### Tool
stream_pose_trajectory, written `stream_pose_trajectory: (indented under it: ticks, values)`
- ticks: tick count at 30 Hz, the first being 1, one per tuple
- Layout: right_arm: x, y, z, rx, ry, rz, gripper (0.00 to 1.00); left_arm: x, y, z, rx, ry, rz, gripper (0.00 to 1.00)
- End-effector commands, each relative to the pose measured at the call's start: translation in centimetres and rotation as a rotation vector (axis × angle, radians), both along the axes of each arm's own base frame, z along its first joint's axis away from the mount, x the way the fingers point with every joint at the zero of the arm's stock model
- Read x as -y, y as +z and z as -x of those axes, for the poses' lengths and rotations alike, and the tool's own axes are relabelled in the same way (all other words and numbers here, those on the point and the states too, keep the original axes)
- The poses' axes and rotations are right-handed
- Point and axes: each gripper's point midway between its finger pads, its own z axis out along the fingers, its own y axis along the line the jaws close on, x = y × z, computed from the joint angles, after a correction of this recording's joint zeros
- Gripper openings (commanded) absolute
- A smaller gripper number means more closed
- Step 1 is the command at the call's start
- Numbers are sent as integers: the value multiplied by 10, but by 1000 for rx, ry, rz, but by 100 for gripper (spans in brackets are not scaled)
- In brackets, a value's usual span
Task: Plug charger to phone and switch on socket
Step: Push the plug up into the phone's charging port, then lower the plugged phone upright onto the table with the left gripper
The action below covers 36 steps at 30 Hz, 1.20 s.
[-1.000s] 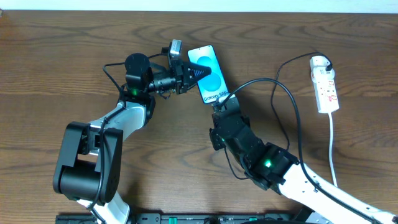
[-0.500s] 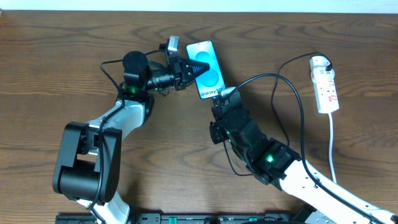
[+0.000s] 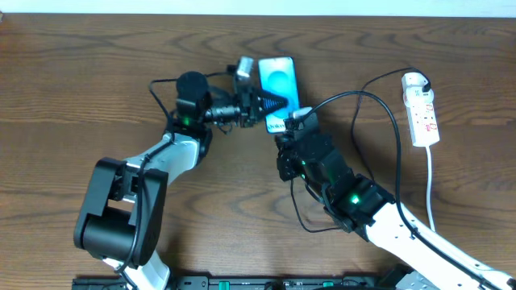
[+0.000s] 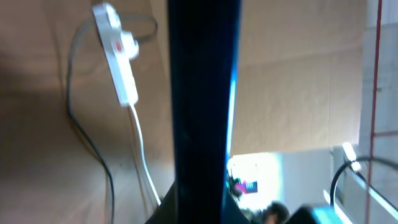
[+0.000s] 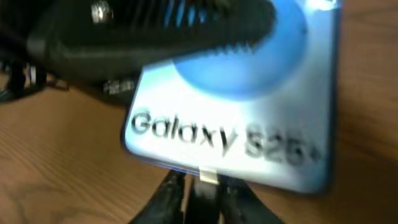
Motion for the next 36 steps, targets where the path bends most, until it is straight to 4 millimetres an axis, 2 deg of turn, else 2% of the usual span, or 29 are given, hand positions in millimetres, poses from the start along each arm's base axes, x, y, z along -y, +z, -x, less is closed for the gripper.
stream_pose_trajectory:
  ticks: [1, 4, 6, 7, 9, 10, 11, 14, 16, 18, 21, 24, 27, 30, 33, 36]
  values:
    - [0, 4, 2, -18, 19, -2, 38, 3, 4, 10, 58, -38, 1, 7]
    - [2, 6, 11, -40, 44, -5, 61, 2, 4, 6, 128, -19, -8, 7]
    - [8, 16, 22, -41, 56, -14, 77, 1, 4, 5, 195, -13, -16, 7]
    - [11, 20, 25, -37, 56, -18, 82, 1, 3, 5, 240, -13, -23, 8]
    - [23, 43, 36, -1, 53, -47, 96, 1, -6, 1, 273, 8, -54, 7]
    - [27, 51, 39, 17, 50, -62, 99, 0, -13, -3, 264, 31, -79, 7]
    - [38, 72, 45, 65, 34, -97, 99, -3, -34, -11, 225, 83, -150, 7]
    - [68, 105, 51, 167, -50, -136, 99, -9, -77, -15, 129, 147, -304, 7]
    - [89, 120, 54, 224, -119, -147, 99, -6, -90, -10, 126, 134, -351, 7]
    - [101, 129, 56, 258, -160, -154, 99, 2, -94, -6, 142, 112, -359, 7]
    - [103, 131, 57, 262, -167, -156, 99, 12, -107, -4, 144, 92, -380, 7]
    - [103, 122, 57, 231, -171, -142, 99, 27, -129, 0, 107, 43, -390, 8]
    - [103, 115, 57, 199, -180, -137, 99, 37, -141, -1, 85, -11, -370, 8]
    - [102, 110, 56, 183, -181, -125, 99, 46, -139, -11, 101, -64, -323, 7]
    - [102, 108, 55, 174, -186, -130, 99, 58, -124, -39, 151, -89, -271, 7]
    - [101, 106, 54, 168, -188, -127, 99, 73, -127, -43, 130, -141, -254, 8]
